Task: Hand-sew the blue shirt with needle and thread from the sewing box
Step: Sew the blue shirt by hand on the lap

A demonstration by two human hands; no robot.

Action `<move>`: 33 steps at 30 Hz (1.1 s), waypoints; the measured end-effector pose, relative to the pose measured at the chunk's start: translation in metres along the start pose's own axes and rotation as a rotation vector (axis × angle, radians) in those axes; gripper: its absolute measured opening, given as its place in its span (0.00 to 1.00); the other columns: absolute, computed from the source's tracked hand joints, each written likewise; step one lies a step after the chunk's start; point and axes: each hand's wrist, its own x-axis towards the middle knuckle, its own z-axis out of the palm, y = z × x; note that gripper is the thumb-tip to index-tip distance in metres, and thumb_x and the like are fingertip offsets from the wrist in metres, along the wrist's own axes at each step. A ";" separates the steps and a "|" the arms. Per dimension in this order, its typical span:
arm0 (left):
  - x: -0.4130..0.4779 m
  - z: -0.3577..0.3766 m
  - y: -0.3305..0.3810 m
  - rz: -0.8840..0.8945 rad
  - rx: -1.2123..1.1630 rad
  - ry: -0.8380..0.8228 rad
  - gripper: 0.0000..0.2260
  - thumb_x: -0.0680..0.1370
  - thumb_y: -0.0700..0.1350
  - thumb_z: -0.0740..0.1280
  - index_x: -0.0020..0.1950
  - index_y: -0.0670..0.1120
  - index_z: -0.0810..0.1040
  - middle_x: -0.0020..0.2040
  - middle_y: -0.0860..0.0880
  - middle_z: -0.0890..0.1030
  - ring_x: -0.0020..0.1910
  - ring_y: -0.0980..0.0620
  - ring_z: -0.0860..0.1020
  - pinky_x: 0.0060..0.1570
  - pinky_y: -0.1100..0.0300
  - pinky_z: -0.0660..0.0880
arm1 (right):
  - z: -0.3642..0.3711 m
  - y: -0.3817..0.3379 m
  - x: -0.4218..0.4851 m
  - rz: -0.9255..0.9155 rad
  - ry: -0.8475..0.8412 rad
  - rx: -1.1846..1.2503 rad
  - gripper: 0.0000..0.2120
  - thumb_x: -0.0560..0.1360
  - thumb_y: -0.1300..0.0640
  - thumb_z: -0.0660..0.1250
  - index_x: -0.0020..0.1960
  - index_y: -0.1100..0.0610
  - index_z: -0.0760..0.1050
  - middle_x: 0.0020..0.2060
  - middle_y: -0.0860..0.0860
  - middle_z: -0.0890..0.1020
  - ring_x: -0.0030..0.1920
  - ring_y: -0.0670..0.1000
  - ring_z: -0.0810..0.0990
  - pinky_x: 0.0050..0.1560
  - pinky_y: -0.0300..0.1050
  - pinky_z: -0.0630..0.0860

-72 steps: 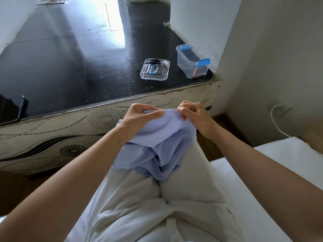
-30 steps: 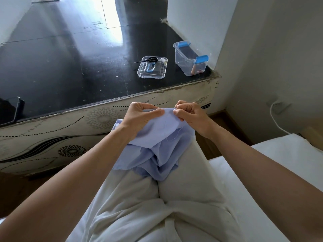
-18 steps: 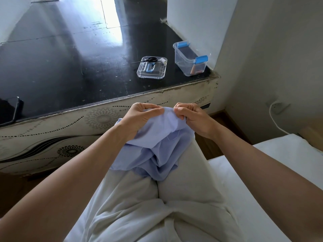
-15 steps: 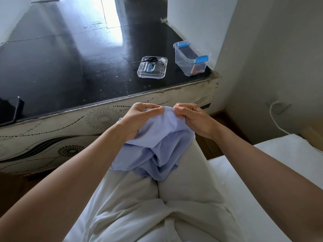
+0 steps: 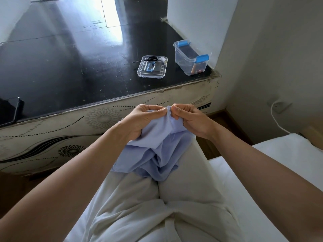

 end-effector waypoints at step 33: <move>0.000 0.010 0.009 -0.046 -0.073 0.176 0.03 0.72 0.45 0.75 0.39 0.47 0.86 0.40 0.46 0.85 0.36 0.48 0.81 0.39 0.59 0.79 | -0.007 0.003 0.009 -0.222 0.472 -0.333 0.11 0.69 0.40 0.70 0.47 0.44 0.78 0.50 0.51 0.80 0.52 0.50 0.78 0.53 0.48 0.78</move>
